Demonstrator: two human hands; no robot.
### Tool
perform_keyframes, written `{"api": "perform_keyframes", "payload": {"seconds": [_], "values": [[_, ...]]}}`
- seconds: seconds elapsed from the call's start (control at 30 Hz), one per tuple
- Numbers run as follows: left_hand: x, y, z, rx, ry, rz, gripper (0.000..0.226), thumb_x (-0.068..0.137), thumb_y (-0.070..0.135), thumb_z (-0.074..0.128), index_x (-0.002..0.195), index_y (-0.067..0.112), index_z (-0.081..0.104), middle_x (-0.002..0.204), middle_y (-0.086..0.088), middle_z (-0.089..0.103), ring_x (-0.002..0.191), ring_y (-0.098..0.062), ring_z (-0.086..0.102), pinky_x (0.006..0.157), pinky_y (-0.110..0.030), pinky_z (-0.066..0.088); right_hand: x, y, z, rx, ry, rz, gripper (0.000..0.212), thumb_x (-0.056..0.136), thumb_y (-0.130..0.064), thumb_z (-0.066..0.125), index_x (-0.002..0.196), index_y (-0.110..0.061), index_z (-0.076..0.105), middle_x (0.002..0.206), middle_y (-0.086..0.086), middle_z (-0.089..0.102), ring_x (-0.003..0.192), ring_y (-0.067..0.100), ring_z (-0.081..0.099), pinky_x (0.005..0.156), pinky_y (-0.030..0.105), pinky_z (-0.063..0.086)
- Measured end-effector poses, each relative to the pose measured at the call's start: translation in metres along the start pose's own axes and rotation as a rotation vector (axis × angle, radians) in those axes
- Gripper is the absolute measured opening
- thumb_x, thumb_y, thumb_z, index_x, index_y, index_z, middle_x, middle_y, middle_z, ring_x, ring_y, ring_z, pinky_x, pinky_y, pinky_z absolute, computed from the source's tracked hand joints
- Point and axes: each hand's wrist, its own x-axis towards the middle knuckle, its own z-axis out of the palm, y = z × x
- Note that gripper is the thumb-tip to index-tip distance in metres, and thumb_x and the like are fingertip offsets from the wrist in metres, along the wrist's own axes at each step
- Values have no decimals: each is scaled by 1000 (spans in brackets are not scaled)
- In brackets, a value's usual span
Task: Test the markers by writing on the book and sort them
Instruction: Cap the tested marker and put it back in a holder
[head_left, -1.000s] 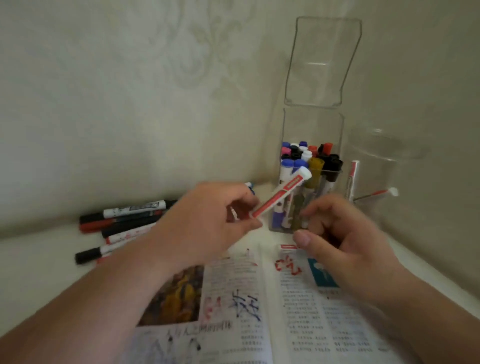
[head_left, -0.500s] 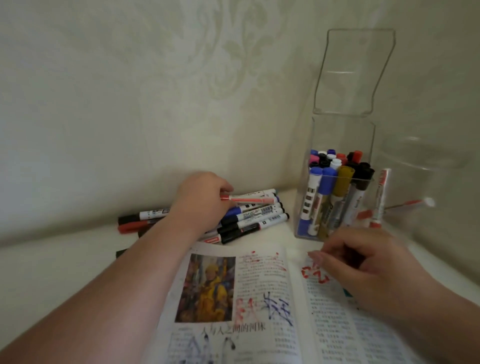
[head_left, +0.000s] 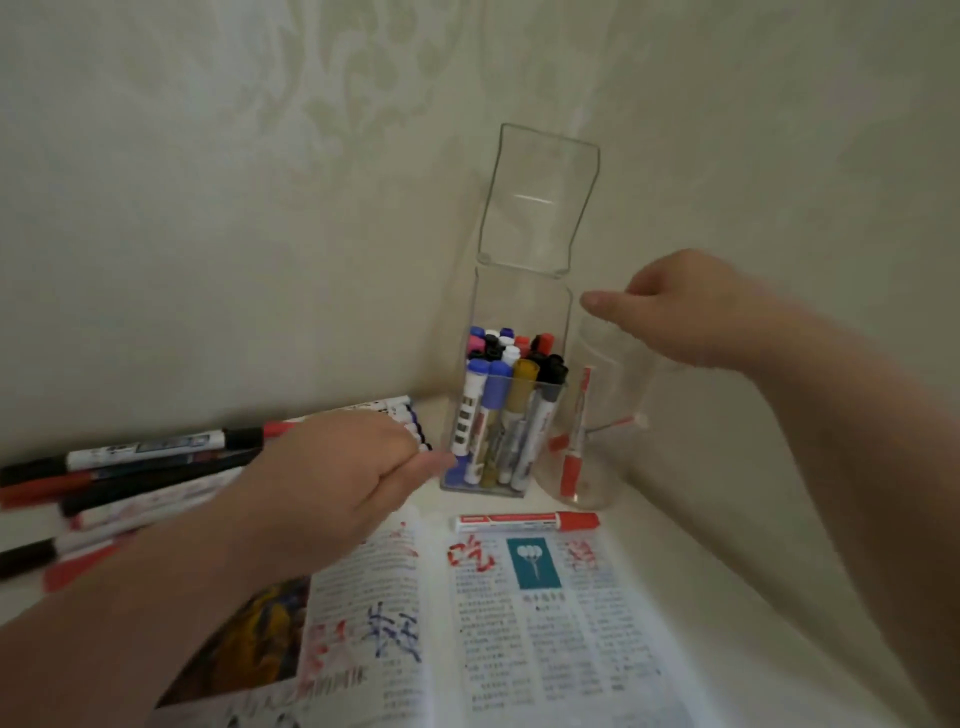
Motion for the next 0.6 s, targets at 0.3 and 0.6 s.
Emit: {"api": "perform_keyframes", "payload": {"seconds": [0.3,0.6], "values": [[-7,14,11,72,-147,109,60,96,71,18,71,28,52,68,14,47,68,2,45,64,-11,36,41,-14,24,54,-656,265,84,72,-88,55,112,-15,66,118,17,63,96,40,69,76,49,60],[-7,18,11,21,-248,32,58,92,71,25,69,25,53,69,9,50,72,-4,51,70,-18,44,37,-19,3,136,-410,187,76,86,-78,53,106,-7,69,101,13,73,88,32,75,81,43,63]]}}
